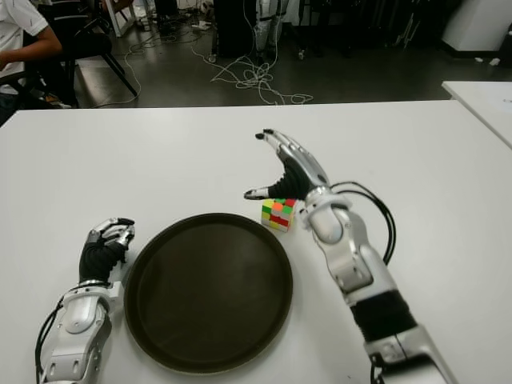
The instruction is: Pick up the Rubik's Cube and put it in the plate
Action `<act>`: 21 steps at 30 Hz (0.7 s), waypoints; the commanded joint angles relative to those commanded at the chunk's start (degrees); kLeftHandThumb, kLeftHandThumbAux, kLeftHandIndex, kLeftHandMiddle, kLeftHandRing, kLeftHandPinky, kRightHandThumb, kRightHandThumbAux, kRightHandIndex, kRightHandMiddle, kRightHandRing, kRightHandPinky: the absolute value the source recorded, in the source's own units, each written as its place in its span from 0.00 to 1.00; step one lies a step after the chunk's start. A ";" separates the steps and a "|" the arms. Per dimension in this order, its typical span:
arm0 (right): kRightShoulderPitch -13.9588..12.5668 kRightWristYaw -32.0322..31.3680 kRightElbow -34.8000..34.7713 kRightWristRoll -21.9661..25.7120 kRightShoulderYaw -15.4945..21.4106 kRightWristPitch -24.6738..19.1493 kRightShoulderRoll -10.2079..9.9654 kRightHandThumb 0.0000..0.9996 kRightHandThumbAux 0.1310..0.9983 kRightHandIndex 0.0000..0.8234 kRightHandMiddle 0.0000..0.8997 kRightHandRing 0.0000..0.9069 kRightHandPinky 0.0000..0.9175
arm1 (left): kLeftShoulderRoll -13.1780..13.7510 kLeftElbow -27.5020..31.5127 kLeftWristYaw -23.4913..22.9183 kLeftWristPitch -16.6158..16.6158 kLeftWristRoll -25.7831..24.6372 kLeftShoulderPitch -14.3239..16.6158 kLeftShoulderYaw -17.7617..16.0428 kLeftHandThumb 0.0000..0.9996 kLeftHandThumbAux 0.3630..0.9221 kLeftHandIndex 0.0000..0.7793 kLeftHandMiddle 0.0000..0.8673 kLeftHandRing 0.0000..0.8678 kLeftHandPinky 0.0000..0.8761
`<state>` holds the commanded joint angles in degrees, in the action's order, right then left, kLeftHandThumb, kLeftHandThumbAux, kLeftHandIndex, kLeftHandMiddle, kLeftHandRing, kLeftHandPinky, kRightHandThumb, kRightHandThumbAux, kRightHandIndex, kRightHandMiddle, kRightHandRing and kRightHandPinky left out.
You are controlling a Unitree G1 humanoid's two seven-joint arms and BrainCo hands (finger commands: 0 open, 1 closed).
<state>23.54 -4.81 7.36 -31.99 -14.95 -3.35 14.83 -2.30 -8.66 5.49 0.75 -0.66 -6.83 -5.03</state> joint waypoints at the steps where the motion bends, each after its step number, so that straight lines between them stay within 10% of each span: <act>1: 0.20 0.03 0.28 -0.03 -0.05 -0.07 0.03 0.00 0.72 0.01 0.01 0.04 0.08 | -0.02 0.04 0.05 0.06 0.02 0.00 0.00 0.71 0.61 0.57 0.92 0.93 0.91; 21: 3.12 0.75 5.30 -1.12 -0.74 -1.52 0.16 0.00 0.81 0.06 0.05 0.08 0.14 | 0.18 0.40 0.07 0.37 0.60 0.03 0.24 0.71 0.61 0.57 0.93 0.94 0.91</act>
<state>26.66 -4.05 12.66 -33.11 -15.69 -4.87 14.99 -2.12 -8.26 5.56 1.12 -0.05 -6.80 -4.79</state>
